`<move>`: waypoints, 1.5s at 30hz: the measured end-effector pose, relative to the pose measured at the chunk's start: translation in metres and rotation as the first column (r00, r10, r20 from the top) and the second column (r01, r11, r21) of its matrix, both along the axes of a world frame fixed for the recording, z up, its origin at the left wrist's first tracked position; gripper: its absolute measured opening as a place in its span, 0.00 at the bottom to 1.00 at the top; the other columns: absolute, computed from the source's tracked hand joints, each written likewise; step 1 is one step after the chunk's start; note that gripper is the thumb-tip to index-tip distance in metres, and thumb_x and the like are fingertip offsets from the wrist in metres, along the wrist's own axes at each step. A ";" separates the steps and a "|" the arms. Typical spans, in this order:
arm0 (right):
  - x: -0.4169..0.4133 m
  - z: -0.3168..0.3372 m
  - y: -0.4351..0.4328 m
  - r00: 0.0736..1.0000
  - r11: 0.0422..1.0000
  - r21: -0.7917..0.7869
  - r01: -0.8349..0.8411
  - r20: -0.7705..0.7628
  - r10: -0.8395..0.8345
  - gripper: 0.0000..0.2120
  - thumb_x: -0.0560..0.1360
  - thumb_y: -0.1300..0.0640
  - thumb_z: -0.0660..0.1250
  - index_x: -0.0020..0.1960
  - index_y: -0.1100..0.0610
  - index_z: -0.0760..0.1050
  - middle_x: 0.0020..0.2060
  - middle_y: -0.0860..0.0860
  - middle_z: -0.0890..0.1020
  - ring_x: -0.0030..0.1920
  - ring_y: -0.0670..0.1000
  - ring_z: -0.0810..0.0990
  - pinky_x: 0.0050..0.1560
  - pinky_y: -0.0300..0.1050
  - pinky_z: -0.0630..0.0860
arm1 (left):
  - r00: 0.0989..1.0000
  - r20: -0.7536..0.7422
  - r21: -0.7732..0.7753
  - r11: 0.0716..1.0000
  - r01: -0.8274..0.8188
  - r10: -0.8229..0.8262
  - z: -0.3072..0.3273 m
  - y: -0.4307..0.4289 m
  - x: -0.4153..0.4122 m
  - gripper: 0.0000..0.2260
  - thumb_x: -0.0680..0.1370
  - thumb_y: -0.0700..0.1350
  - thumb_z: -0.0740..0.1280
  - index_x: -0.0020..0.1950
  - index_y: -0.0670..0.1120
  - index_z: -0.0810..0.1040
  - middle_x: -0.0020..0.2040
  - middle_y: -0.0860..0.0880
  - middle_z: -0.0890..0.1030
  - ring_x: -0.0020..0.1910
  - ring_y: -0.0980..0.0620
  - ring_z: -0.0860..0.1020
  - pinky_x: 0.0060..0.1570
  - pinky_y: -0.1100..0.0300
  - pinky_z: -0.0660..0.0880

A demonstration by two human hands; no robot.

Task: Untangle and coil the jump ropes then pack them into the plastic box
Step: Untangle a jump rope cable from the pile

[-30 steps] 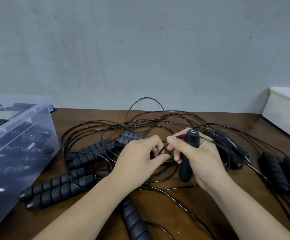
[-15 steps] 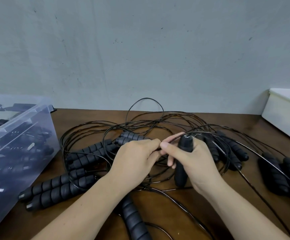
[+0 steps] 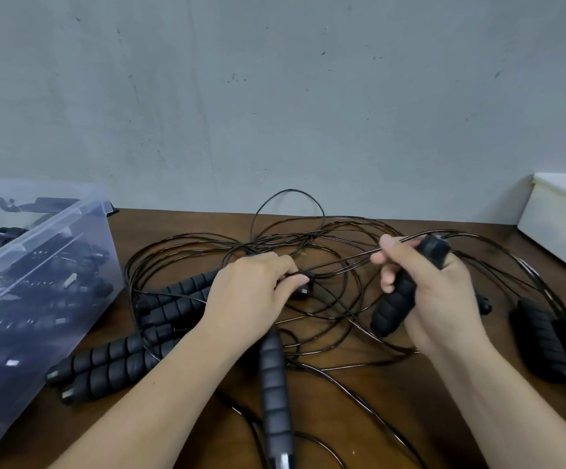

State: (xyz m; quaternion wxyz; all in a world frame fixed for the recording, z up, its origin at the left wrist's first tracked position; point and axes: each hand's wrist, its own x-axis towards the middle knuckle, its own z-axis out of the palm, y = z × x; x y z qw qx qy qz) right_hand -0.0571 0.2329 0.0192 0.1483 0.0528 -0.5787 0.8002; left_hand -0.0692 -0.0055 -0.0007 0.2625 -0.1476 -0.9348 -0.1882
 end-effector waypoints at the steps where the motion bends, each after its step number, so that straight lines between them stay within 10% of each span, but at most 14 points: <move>1: 0.000 0.002 0.001 1.000 1.000 -0.016 -0.001 0.004 0.001 0.06 0.77 0.57 0.75 0.47 0.60 0.81 0.42 0.58 0.86 0.33 0.50 0.76 0.36 0.43 0.75 | 1.000 0.003 -0.004 1.000 -0.013 0.013 0.001 -0.003 -0.002 0.12 0.82 0.63 0.63 0.51 0.58 0.82 0.43 0.58 0.79 0.44 0.58 0.77 0.40 0.59 0.71; 16: 0.001 -0.032 -0.029 0.997 0.887 0.455 -0.075 0.044 0.061 0.04 0.79 0.52 0.77 0.46 0.51 0.88 0.37 0.57 0.87 0.36 0.61 0.82 0.42 0.54 0.81 | 0.980 -0.050 -0.043 0.981 0.190 -0.192 -0.013 0.013 0.000 0.17 0.83 0.60 0.57 0.49 0.54 0.82 0.40 0.54 0.77 0.39 0.53 0.79 0.37 0.49 0.78; 31: -0.004 -0.016 -0.011 0.993 0.956 0.269 0.116 -0.043 -0.108 0.05 0.79 0.57 0.76 0.46 0.56 0.87 0.40 0.56 0.88 0.36 0.56 0.81 0.44 0.54 0.79 | 0.980 0.018 0.150 0.969 0.195 -0.200 -0.001 0.009 0.009 0.06 0.81 0.57 0.71 0.56 0.60 0.83 0.51 0.61 0.78 0.42 0.65 0.75 0.42 0.64 0.73; 45: -0.008 -0.016 -0.007 0.992 0.985 0.115 0.128 -0.004 -0.129 0.05 0.80 0.61 0.74 0.48 0.63 0.83 0.45 0.58 0.89 0.37 0.54 0.82 0.38 0.47 0.76 | 0.968 0.177 0.134 0.979 0.153 -0.176 -0.004 0.009 0.008 0.24 0.72 0.59 0.79 0.58 0.61 0.68 0.58 0.62 0.72 0.52 0.60 0.78 0.51 0.54 0.80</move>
